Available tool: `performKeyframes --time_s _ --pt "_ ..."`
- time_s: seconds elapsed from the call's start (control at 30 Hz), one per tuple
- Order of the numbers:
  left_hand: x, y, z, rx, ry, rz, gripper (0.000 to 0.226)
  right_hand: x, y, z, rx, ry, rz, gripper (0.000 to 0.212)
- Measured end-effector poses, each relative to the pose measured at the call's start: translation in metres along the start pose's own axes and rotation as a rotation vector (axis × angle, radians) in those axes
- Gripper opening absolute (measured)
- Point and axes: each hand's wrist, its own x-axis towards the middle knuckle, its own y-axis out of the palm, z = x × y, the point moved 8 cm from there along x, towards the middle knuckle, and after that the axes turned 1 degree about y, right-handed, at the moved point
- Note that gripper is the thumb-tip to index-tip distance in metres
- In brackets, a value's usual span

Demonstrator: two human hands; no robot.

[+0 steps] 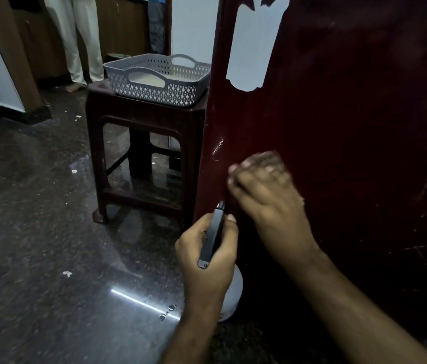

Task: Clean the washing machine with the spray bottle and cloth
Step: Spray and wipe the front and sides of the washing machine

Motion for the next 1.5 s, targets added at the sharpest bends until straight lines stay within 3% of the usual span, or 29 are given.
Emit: performKeyframes --time_s 0.07,0.13,0.3,0.37,0.53,0.77,0.87,1.0,1.13,1.37,1.43,1.5 --pt "-0.001 -0.002 0.000 -0.003 -0.011 -0.001 0.039 -0.025 0.024 0.013 -0.065 -0.137 0.156 0.039" --pt "-0.002 -0.005 0.001 -0.002 -0.026 0.007 0.040 -0.048 0.018 0.004 -0.103 -0.143 0.221 0.044" --pt "-0.002 -0.007 0.006 0.026 -0.029 -0.035 0.042 0.000 -0.013 -0.014 -0.025 0.054 -0.030 0.038" --pt "-0.001 -0.009 0.003 0.016 -0.035 -0.067 0.041 0.021 0.002 0.002 -0.020 0.015 -0.044 0.035" --pt "0.002 -0.013 -0.002 0.011 -0.028 -0.094 0.038 -0.023 0.042 0.025 -0.029 -0.213 0.256 0.040" --pt "0.004 -0.008 -0.019 0.008 0.000 -0.134 0.044 0.030 -0.020 -0.010 -0.056 -0.029 -0.093 0.034" --pt "0.005 0.001 -0.041 0.010 0.058 -0.114 0.041 0.024 -0.005 0.003 -0.166 -0.137 0.013 0.043" --pt "-0.001 0.022 -0.073 0.003 0.091 -0.044 0.039 -0.023 -0.029 -0.029 -0.215 -0.085 0.183 0.059" --pt "-0.022 0.054 -0.092 -0.034 0.076 0.069 0.036 -0.042 -0.078 -0.044 -0.037 0.109 0.161 0.050" --pt "-0.058 0.133 -0.130 -0.042 0.076 0.384 0.042 -0.119 -0.170 -0.101 0.205 0.636 -0.270 0.049" --pt "-0.068 0.152 -0.136 -0.042 0.047 0.463 0.045 -0.145 -0.183 -0.120 0.183 0.806 -0.358 0.059" --pt "-0.075 0.165 -0.139 -0.021 0.017 0.501 0.047 -0.163 -0.192 -0.130 0.139 0.862 -0.411 0.058"
